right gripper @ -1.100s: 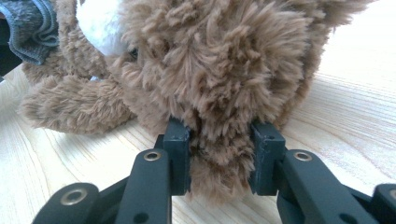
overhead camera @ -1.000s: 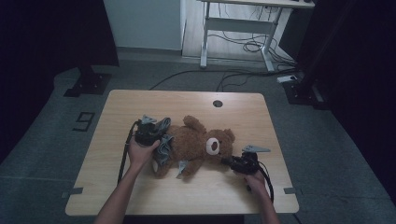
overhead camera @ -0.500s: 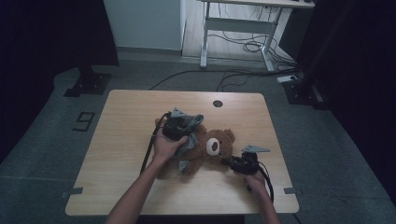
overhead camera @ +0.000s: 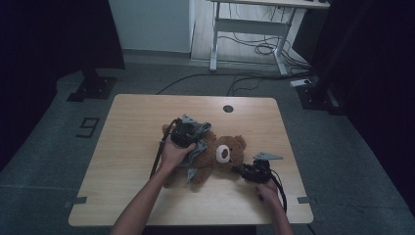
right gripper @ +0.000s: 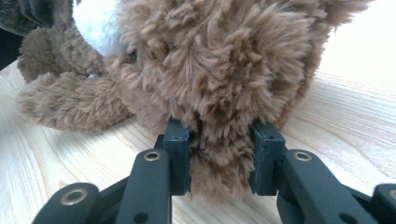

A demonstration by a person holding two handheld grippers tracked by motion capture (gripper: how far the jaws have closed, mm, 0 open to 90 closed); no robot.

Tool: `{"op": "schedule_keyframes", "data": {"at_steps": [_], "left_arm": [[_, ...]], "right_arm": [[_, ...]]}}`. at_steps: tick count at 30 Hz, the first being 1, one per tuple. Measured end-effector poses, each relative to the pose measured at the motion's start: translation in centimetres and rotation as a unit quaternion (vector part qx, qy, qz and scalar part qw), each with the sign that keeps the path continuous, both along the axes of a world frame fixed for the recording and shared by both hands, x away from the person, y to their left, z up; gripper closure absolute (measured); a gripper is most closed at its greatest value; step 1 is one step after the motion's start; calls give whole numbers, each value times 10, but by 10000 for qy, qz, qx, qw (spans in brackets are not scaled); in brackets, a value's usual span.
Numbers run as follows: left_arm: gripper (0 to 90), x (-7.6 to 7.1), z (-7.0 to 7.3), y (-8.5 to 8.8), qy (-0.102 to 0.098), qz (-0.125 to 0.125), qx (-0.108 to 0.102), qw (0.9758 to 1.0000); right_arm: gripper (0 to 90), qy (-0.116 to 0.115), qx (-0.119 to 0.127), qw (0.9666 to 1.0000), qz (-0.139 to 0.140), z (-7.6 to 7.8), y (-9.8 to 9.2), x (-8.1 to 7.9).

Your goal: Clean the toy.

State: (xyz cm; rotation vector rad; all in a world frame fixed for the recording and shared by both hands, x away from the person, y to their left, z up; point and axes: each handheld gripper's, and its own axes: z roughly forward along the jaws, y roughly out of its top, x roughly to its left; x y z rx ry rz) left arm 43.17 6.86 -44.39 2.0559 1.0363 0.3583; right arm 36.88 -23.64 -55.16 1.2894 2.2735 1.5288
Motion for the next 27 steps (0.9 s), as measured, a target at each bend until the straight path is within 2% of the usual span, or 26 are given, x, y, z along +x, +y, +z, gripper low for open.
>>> {"op": "schedule_keyframes", "data": {"at_steps": [3,4,6,8,9,11,15,20,22,23,24,27], "left_arm": [[806,-1,0,4,-89,37,123,9999],[806,-1,0,13,-117,129,181,9997],[806,-1,-1,19,-116,194,186,9996],[806,1,-3,36,-79,413,194,9989],[806,1,-3,36,-79,413,194,9989],[806,0,-10,50,-22,566,216,9982],[807,-2,-17,62,18,647,233,9976],[806,-2,-18,69,46,707,270,9971],[806,-3,-12,72,55,701,119,9975],[806,-3,-12,72,55,701,119,9975],[806,-5,-6,68,-60,632,102,9979],[806,-4,4,55,-221,477,12,9986]], "right_arm": [[658,-7,4,10000,5,0,0,0],[658,6,4,10000,10,0,0,0],[658,12,14,10000,13,0,0,0],[658,5,15,10000,13,0,0,0],[658,5,15,10000,13,0,0,0],[658,3,11,10000,10,0,0,0],[658,28,37,10000,5,0,0,0],[658,26,30,10000,-2,0,0,0],[658,29,25,10000,1,0,0,0],[659,36,21,10000,1,-1,0,0],[659,38,21,10000,1,-1,0,1],[659,33,20,10000,-8,-1,0,1]]}}
